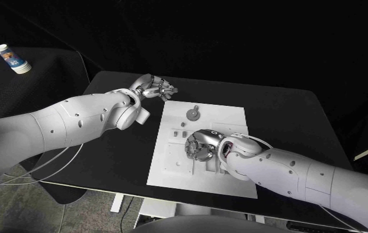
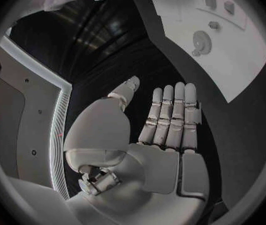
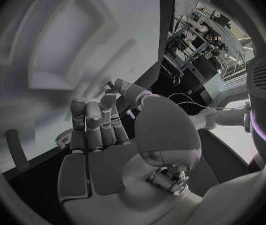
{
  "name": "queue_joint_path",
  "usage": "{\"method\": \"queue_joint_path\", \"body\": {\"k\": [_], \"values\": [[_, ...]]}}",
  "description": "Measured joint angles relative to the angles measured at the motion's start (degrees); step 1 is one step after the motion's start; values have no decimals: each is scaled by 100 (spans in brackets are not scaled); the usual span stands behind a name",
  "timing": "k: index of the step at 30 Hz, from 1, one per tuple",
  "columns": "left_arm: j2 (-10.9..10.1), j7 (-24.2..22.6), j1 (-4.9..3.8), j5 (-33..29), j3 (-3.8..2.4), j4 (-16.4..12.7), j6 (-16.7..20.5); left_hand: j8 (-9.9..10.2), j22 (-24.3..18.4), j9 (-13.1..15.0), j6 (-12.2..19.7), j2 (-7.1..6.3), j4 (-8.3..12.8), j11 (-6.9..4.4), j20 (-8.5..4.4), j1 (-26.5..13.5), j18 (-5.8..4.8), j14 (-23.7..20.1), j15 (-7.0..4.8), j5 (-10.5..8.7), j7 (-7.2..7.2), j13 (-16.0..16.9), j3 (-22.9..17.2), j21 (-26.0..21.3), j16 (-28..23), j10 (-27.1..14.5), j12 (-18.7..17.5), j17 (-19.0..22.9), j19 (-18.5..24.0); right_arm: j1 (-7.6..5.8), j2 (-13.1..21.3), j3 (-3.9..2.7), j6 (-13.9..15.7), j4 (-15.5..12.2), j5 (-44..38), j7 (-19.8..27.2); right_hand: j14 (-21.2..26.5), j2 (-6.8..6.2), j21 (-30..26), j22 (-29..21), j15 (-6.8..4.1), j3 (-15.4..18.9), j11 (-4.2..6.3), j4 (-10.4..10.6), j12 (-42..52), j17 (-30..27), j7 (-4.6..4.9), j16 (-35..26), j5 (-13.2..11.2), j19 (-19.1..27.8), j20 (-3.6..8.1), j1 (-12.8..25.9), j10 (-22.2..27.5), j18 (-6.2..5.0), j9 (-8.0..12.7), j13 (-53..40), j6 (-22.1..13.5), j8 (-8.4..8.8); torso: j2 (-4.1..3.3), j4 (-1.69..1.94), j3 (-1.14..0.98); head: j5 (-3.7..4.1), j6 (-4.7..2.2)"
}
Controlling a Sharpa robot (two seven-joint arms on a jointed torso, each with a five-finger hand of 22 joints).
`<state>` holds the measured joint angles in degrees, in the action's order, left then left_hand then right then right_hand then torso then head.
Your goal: Assemble the parts on the task board
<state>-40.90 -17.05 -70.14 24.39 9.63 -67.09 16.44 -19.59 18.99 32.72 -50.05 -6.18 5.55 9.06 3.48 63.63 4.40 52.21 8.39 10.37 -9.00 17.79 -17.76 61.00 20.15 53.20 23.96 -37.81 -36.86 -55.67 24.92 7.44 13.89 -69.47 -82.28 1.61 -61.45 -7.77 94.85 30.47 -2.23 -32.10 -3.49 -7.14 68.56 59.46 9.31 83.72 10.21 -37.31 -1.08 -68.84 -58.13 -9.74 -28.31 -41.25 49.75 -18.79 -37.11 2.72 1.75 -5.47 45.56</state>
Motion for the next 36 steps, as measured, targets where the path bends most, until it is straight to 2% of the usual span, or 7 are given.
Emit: {"method": "queue_joint_path", "body": {"k": [3,6,19,22,27,29,36], "values": [[-3,4,0,0,0,1,0,0,0,0,0,0,0,0,0,0,0,0,0,0,0,0,0,0,0,0,0,4,0,2,6,1,-21,5,-12,-12,32,-37,0,-10,10,98,-21,-9,0,0,3,0,0,6,-5,37,63,0,50,0,-239,107,0,-1,-1,1,4],[-4,7,0,1,0,1,-1,0,0,0,0,0,0,0,0,0,0,0,0,0,0,0,0,0,-8,0,0,4,0,0,6,0,-24,2,-21,-17,44,-37,0,-11,9,102,-30,-14,0,0,10,0,0,19,7,37,71,0,72,0,-345,136,0,-1,-3,8,7],[-3,16,-1,1,1,7,-6,0,0,-1,0,0,0,0,0,0,0,0,0,0,0,-1,0,0,-22,0,0,3,0,0,67,-1,36,-45,-34,-28,54,-37,0,-15,18,134,-35,-13,0,0,17,0,0,27,14,37,75,-1,80,0,-395,138,-1,-1,-8,21,7],[-5,18,-1,1,1,8,-6,0,0,-1,0,0,0,0,0,0,0,0,0,0,0,-1,0,0,-22,0,0,3,0,0,139,-1,70,-131,-34,-27,58,-37,0,-15,22,134,-50,-13,0,1,18,0,0,27,14,36,91,0,80,0,-414,138,-1,-1,-8,26,3],[-27,19,-1,1,1,18,-7,0,0,-1,0,0,0,0,0,0,0,0,0,0,0,-1,0,0,-22,0,0,3,0,-42,420,-9,145,-491,-9,-22,59,-37,0,-15,23,134,-50,-13,0,1,25,0,0,27,14,36,91,0,80,0,-422,138,-1,-2,-8,30,-19],[-34,20,-1,1,1,30,-7,0,0,-1,0,0,0,0,0,0,0,0,0,0,0,-1,0,0,-22,0,0,3,0,-106,524,-43,182,-616,17,-22,59,-37,0,-15,23,134,-50,-13,0,1,25,0,0,27,14,36,91,0,80,-1,-422,138,1,-6,-10,33,-30],[-49,17,-1,1,1,49,-10,0,0,-1,0,0,0,0,0,0,-1,0,0,0,0,-1,0,0,-22,0,0,2,0,-343,958,-316,339,-960,143,-27,60,-28,0,-15,24,158,-50,11,0,1,25,1,0,27,14,91,91,0,80,-1,-423,138,2,-14,-12,70,-89]]}}
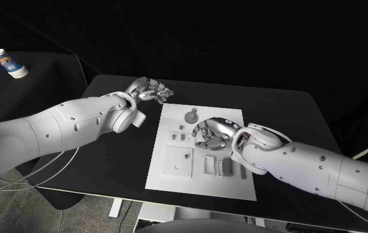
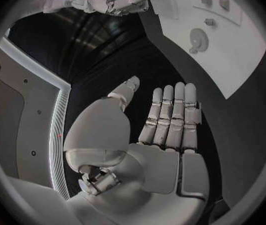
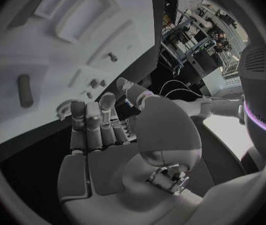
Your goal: Assemble the parts on the task board
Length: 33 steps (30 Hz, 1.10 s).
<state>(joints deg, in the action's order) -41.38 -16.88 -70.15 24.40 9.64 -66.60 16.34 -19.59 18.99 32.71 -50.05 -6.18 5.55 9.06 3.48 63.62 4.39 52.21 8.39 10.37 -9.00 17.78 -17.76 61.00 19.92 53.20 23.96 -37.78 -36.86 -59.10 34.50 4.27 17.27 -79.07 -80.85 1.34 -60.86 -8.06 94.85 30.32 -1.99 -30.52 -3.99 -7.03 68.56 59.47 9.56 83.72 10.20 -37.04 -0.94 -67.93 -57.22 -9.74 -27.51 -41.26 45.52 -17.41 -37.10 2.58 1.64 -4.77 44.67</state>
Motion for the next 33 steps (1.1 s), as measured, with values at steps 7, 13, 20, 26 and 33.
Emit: {"method": "queue_joint_path", "body": {"k": [7,13,20,26,33], "values": [[-31,-21,0,0,0,27,0,0,0,0,0,0,0,0,0,0,0,0,0,0,0,0,0,0,0,0,-23,5,0,-137,458,-169,100,112,194,-39,6,1,0,0,6,31,0,-1,0,0,0,0,0,0,0,-1,0,0,0,0,0,0,0,-1,-3,77,-87],[-49,-31,0,0,1,38,0,0,0,0,0,0,0,0,0,0,0,0,0,0,0,0,0,0,0,0,-23,5,0,-139,655,-201,156,376,305,-82,9,-30,0,0,9,57,0,25,0,0,-1,0,0,0,0,30,0,0,-1,0,0,0,-5,-1,-11,133,-139],[-22,-39,0,-1,1,71,-5,0,0,2,0,0,0,0,0,0,-1,0,0,0,0,5,0,0,0,0,-23,5,0,-127,637,-201,162,689,377,-91,9,-60,0,0,10,110,0,32,0,0,-3,0,0,0,0,104,0,0,-1,0,2,0,-12,3,-18,193,-176],[-3,-45,0,-1,1,82,-13,0,0,5,0,0,0,0,0,0,0,0,0,0,0,4,0,0,0,0,-23,4,0,-56,645,-203,152,720,434,-90,18,-82,0,1,19,170,0,60,0,0,6,1,0,0,0,186,0,0,6,-1,-27,0,-13,10,-16,253,-180],[-11,-49,1,-1,1,118,-17,0,0,4,0,0,0,0,0,0,0,0,0,0,0,4,0,0,0,0,-23,4,0,92,709,-198,114,545,508,-66,20,-162,0,-9,20,343,20,121,0,0,-3,1,0,11,-11,429,20,0,14,0,-79,0,-11,13,-4,274,-160]]}}
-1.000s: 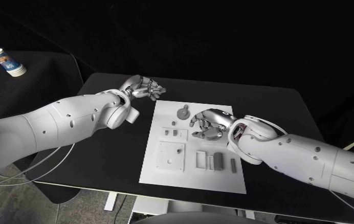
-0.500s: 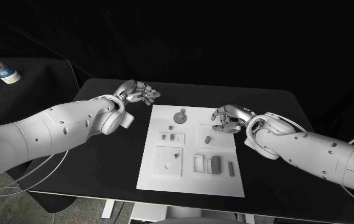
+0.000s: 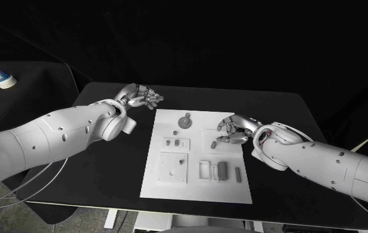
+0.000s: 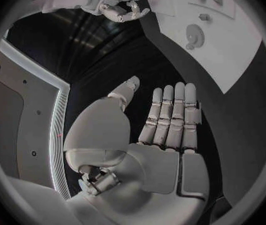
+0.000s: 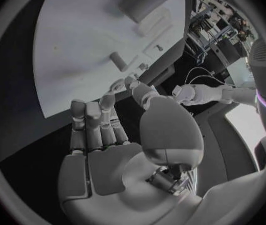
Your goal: Assemble the parts on the task board
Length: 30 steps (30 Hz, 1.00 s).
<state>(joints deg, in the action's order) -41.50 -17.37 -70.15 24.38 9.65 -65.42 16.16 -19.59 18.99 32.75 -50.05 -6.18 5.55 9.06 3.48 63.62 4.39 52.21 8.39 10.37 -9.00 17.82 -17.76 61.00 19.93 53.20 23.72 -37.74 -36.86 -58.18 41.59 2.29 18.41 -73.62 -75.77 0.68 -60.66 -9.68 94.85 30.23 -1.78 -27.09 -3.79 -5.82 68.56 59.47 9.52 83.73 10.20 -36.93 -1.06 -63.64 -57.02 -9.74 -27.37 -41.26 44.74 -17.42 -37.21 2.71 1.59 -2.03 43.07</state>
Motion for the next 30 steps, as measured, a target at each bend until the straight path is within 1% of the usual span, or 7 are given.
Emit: {"method": "queue_joint_path", "body": {"k": [3,4,6,10,15,22,30], "values": [[-7,-1,0,0,0,0,-2,0,0,0,0,0,0,0,0,0,0,0,0,0,0,0,0,0,0,0,0,0,0,43,57,-1,-27,-73,26,14,0,-25,0,-10,1,79,-2,17,23,0,9,0,0,8,-8,121,2,0,0,0,-10,0,4,3,5,1,13],[-10,-2,0,0,0,0,-2,0,0,0,0,0,0,0,0,0,0,0,0,0,0,0,0,0,0,0,0,0,0,59,65,-2,-36,-83,33,17,7,-31,0,-12,7,119,-22,22,22,0,3,0,0,8,-8,177,22,0,0,0,-26,0,5,3,8,1,16],[-13,-2,0,0,0,1,-2,0,0,0,0,0,0,0,0,0,0,0,0,0,0,0,0,0,0,0,0,0,0,102,68,-3,-54,-90,44,25,10,-21,0,-16,9,238,-1,-3,23,0,4,0,0,8,-8,293,41,0,0,2,-43,0,8,4,10,3,19],[-11,-2,0,0,0,5,-4,0,0,-1,0,0,0,0,0,0,0,0,0,0,0,-1,0,0,0,0,0,0,0,209,1,-2,-78,-56,50,36,16,-11,0,-16,16,281,0,-18,23,0,12,0,0,8,-8,301,41,1,5,6,-51,0,8,4,15,5,32],[-4,-3,0,0,0,9,-7,0,0,-1,0,0,0,0,0,0,0,0,0,0,0,-1,0,0,0,0,0,-1,0,287,-128,0,-91,7,41,46,18,-11,0,-20,18,281,0,-18,22,0,14,0,0,10,-6,301,41,1,5,6,-55,0,8,3,15,-7,51],[-4,-4,0,0,0,10,-12,0,0,-1,0,0,0,0,0,0,0,0,0,0,0,-1,0,0,0,0,0,5,0,303,-192,0,-90,50,-2,52,19,-7,0,-20,19,321,0,-58,22,0,15,0,0,29,12,297,41,0,5,6,-56,-21,4,7,12,-25,66],[-5,-4,0,0,0,10,-16,0,0,-2,0,0,0,0,0,0,0,0,0,0,0,-2,0,0,-22,0,0,4,0,324,-258,-3,-85,135,-65,55,50,118,0,-25,6,303,0,-107,46,0,12,1,0,29,12,172,41,0,-1,5,-71,-50,7,7,15,-33,77]]}}
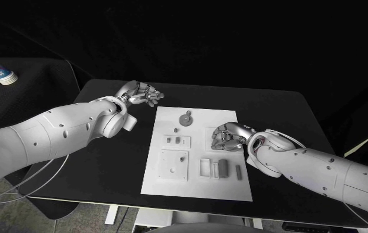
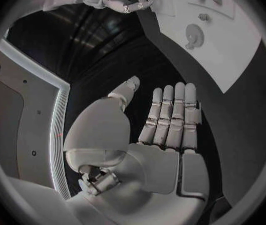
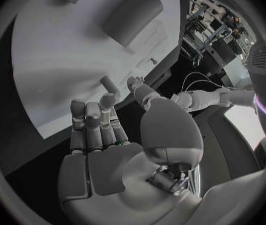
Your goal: Assemble the parts on the task board
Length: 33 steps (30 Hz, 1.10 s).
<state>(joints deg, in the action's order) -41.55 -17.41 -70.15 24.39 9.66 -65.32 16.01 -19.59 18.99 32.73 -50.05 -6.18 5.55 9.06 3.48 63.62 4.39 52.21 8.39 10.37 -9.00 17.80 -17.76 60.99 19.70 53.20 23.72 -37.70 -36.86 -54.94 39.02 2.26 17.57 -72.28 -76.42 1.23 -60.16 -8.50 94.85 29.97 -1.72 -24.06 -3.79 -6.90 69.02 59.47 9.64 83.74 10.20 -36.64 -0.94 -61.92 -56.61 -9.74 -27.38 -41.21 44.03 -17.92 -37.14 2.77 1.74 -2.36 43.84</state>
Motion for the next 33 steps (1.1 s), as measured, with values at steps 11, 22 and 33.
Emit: {"method": "queue_joint_path", "body": {"k": [11,22,33], "values": [[-3,0,0,-5,0,0,-9,0,0,5,0,11,0,-20,0,-11,0,0,0,0,0,5,0,0,0,20,0,-1,0,53,-92,1,55,147,-249,-8,-45,186,0,-20,-20,-221,1,-96,65,-12,-28,25,34,0,0,-671,-1,0,-71,8,264,-153,1,-3,-3,-7,16],[-2,1,0,-26,0,0,-29,0,0,4,0,22,0,-20,0,-22,0,0,0,0,0,4,0,0,0,20,0,-1,0,85,-151,1,128,178,-404,0,-46,172,0,-22,-20,-268,1,-78,65,-17,-28,48,33,0,0,-763,-1,-1,-85,13,346,-182,1,-3,-3,-5,24],[-7,3,0,-32,0,-1,-37,0,0,3,0,22,0,-20,0,-22,0,0,0,0,0,3,0,0,0,20,0,-1,0,85,-151,1,183,172,-439,11,-56,172,0,-22,-10,-284,22,-62,87,-17,-41,48,33,0,0,-763,-22,-1,-91,12,392,-205,1,-3,-1,-7,32]]}}
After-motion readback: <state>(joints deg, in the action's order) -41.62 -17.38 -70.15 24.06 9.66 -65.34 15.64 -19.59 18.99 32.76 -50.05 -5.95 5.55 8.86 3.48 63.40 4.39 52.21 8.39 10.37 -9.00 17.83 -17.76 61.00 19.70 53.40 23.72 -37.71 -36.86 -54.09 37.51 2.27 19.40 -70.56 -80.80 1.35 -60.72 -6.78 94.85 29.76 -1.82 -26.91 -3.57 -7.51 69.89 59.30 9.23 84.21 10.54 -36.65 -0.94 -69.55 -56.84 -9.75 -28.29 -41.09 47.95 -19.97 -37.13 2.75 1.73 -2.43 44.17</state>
